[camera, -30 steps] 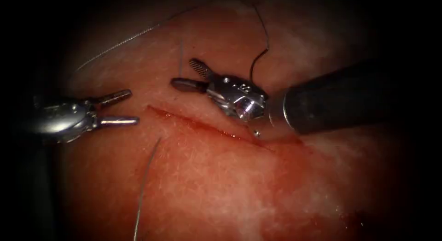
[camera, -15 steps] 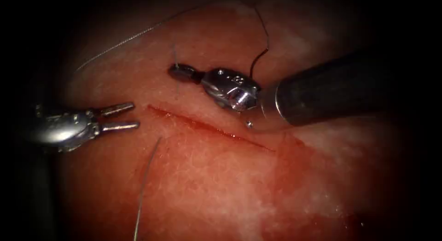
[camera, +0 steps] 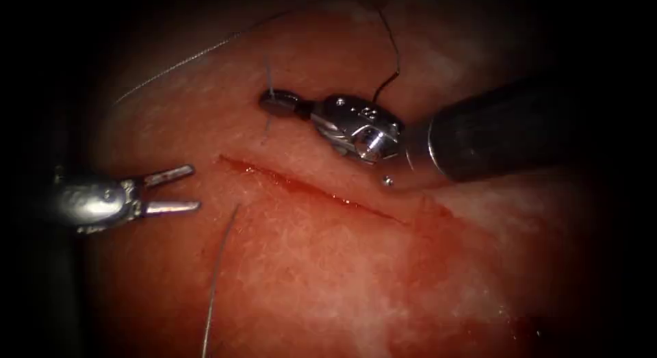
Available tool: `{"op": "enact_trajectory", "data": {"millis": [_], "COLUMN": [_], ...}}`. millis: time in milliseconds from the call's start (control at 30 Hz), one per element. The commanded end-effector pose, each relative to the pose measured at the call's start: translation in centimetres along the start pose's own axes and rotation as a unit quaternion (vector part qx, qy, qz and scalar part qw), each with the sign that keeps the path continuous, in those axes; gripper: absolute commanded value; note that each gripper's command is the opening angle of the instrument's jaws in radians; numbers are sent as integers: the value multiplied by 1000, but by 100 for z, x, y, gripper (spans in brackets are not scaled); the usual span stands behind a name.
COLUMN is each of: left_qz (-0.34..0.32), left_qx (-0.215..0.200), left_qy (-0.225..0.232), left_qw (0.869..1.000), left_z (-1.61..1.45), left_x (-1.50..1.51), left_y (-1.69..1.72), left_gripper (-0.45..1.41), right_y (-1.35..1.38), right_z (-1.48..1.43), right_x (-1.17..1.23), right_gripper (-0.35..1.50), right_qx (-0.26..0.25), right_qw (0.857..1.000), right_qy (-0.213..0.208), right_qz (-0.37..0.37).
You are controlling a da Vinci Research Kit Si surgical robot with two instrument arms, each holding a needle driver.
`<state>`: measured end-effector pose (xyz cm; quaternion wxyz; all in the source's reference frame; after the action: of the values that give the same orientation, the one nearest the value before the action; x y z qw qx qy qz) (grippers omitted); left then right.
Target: Wound Closure
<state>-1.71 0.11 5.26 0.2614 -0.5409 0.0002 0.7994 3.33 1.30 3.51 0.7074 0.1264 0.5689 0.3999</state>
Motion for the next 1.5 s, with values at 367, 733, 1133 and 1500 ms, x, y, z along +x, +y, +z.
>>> {"op": "enact_trajectory", "data": {"millis": [367, 733, 1133, 1500], "left_qz": [221, 319, 342, 413], "left_qx": [-68, -60, -52, -100], "left_qy": [-25, 41, 90, 101], "left_qw": [972, 945, 934, 899], "left_z": [-9, -31, -27, -17], "left_x": [-44, -33, -11, 0], "left_y": [69, 127, 164, 177], "left_gripper": [15, 19, 36, -45], "right_y": [-28, -30, -30, -39], "right_z": [-17, -27, -33, -43], "right_x": [-21, -26, -31, -34], "right_gripper": [98, 99, 98, 93], "right_qx": [-2, 0, 1, 9], "right_qw": [1000, 1000, 1000, 1000], "right_qy": [16, 18, 21, 20], "right_qz": [-18, -19, -22, -22]}}
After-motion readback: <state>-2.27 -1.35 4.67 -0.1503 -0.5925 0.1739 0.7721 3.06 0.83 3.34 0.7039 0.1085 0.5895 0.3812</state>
